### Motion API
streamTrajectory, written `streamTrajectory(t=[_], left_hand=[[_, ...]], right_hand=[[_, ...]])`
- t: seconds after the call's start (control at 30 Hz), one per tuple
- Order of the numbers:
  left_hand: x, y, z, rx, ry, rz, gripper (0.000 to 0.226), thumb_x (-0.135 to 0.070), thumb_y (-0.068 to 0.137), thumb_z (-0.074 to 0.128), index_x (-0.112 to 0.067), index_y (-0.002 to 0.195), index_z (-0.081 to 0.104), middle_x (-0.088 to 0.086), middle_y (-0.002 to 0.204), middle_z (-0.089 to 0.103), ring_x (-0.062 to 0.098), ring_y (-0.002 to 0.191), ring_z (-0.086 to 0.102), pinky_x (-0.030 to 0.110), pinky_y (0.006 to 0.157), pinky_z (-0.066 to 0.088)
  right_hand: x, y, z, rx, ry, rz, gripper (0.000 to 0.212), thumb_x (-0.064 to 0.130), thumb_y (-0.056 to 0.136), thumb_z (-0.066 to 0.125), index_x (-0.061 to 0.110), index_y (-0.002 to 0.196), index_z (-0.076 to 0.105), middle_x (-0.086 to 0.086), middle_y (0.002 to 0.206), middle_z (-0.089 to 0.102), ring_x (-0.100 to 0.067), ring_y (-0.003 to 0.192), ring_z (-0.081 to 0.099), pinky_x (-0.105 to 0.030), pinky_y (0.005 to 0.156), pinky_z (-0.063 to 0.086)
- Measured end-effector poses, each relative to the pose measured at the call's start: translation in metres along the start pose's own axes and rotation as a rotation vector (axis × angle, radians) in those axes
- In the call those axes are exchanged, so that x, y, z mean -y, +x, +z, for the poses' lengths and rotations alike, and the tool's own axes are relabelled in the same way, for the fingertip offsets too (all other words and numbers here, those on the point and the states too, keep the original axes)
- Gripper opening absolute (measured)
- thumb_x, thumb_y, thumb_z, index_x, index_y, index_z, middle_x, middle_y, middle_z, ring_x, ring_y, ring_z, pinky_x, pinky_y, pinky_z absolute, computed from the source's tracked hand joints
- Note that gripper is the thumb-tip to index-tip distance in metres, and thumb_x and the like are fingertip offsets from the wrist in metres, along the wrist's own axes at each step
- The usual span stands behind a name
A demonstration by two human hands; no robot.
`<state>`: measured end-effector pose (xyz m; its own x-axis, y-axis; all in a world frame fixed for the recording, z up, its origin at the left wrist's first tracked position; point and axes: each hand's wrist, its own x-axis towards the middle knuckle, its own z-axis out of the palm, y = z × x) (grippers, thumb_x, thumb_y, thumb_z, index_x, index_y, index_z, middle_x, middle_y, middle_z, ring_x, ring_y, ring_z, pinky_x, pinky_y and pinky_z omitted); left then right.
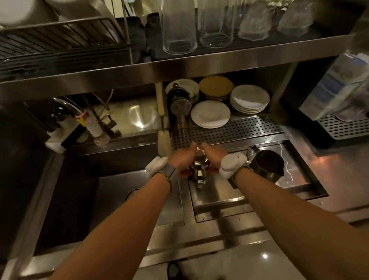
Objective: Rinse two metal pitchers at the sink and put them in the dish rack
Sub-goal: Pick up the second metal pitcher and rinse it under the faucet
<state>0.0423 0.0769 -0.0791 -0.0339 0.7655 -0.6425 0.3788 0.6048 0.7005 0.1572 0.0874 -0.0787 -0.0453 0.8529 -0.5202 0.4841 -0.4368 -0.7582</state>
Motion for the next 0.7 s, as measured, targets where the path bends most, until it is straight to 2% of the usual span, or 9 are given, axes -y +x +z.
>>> streamTrajectory(t=[0.1,0.17,0.23,0.3,0.37,0.43,0.5,0.57,0.7], left_hand=[[0.0,0.002,-0.001,-0.03,0.024,0.013,0.065,-0.057,0.096,0.03,-0.005,0.124,0.056,0.022,0.124,0.059,0.037,0.113,0.059,0.045,0.096,0.051],[-0.004,0.003,-0.003,-0.1,0.115,0.063,0.068,-0.056,0.097,0.029,-0.001,0.123,0.058,0.023,0.124,0.06,0.037,0.113,0.06,0.044,0.098,0.049],[-0.013,0.001,-0.004,-0.21,0.261,0.127,0.069,-0.055,0.097,0.03,0.002,0.118,0.061,0.022,0.12,0.063,0.037,0.11,0.061,0.04,0.093,0.049],[-0.022,-0.001,-0.002,-0.282,0.38,0.212,0.065,-0.052,0.097,0.032,0.003,0.112,0.064,0.021,0.116,0.065,0.036,0.107,0.061,0.037,0.087,0.047],[-0.033,-0.006,0.009,-0.268,0.413,0.312,0.056,-0.044,0.098,0.035,0.002,0.106,0.066,0.019,0.11,0.066,0.035,0.104,0.061,0.034,0.082,0.045],[-0.041,-0.011,0.021,-0.221,0.404,0.378,0.045,-0.037,0.099,0.039,-0.002,0.099,0.067,0.018,0.103,0.065,0.03,0.096,0.061,0.03,0.073,0.042],[-0.048,-0.017,0.038,-0.155,0.44,0.405,0.036,-0.033,0.098,0.042,-0.009,0.096,0.068,0.015,0.104,0.066,0.027,0.093,0.06,0.031,0.074,0.041],[-0.055,-0.023,0.057,-0.095,0.47,0.433,0.034,-0.031,0.097,0.045,-0.008,0.1,0.07,0.015,0.11,0.068,0.029,0.098,0.063,0.032,0.078,0.044],[-0.066,-0.033,0.092,-0.075,0.617,0.464,0.036,-0.03,0.096,0.046,-0.007,0.108,0.071,0.013,0.116,0.068,0.029,0.106,0.062,0.03,0.082,0.045]], right_hand=[[-0.003,0.007,0.006,0.046,-0.072,0.002,0.04,0.028,0.1,0.036,0.002,0.122,0.057,-0.024,0.118,0.06,-0.04,0.113,0.056,-0.026,0.068,0.045],[-0.001,0.005,0.002,0.038,-0.09,-0.004,0.041,0.029,0.099,0.039,0.002,0.127,0.053,-0.025,0.126,0.057,-0.041,0.117,0.054,-0.029,0.073,0.046],[0.003,0.001,-0.01,0.01,-0.115,-0.03,0.044,0.031,0.099,0.038,0.001,0.128,0.052,-0.024,0.127,0.056,-0.04,0.118,0.052,-0.027,0.072,0.044],[0.009,-0.006,-0.024,-0.021,-0.124,-0.055,0.048,0.034,0.098,0.038,-0.001,0.126,0.053,-0.024,0.12,0.058,-0.042,0.118,0.053,-0.034,0.083,0.049],[0.011,-0.014,-0.041,-0.066,-0.142,-0.08,0.047,0.035,0.095,0.043,-0.002,0.12,0.058,-0.023,0.109,0.06,-0.043,0.112,0.057,-0.044,0.091,0.048],[0.01,-0.019,-0.054,-0.096,-0.196,-0.118,0.043,0.032,0.093,0.049,-0.003,0.113,0.063,-0.022,0.105,0.063,-0.041,0.107,0.059,-0.043,0.085,0.049],[0.005,-0.028,-0.07,-0.132,-0.277,-0.143,0.038,0.027,0.092,0.054,-0.001,0.115,0.065,-0.02,0.116,0.065,-0.036,0.112,0.058,-0.039,0.088,0.047],[-0.005,-0.04,-0.091,-0.178,-0.344,-0.143,0.037,0.025,0.089,0.058,0.003,0.119,0.065,-0.015,0.125,0.063,-0.031,0.116,0.057,-0.037,0.097,0.046],[-0.045,-0.054,-0.124,-0.284,-0.515,-0.057,0.059,0.041,0.078,0.07,0.009,0.126,0.055,-0.014,0.128,0.059,-0.033,0.117,0.056,-0.039,0.098,0.047]])
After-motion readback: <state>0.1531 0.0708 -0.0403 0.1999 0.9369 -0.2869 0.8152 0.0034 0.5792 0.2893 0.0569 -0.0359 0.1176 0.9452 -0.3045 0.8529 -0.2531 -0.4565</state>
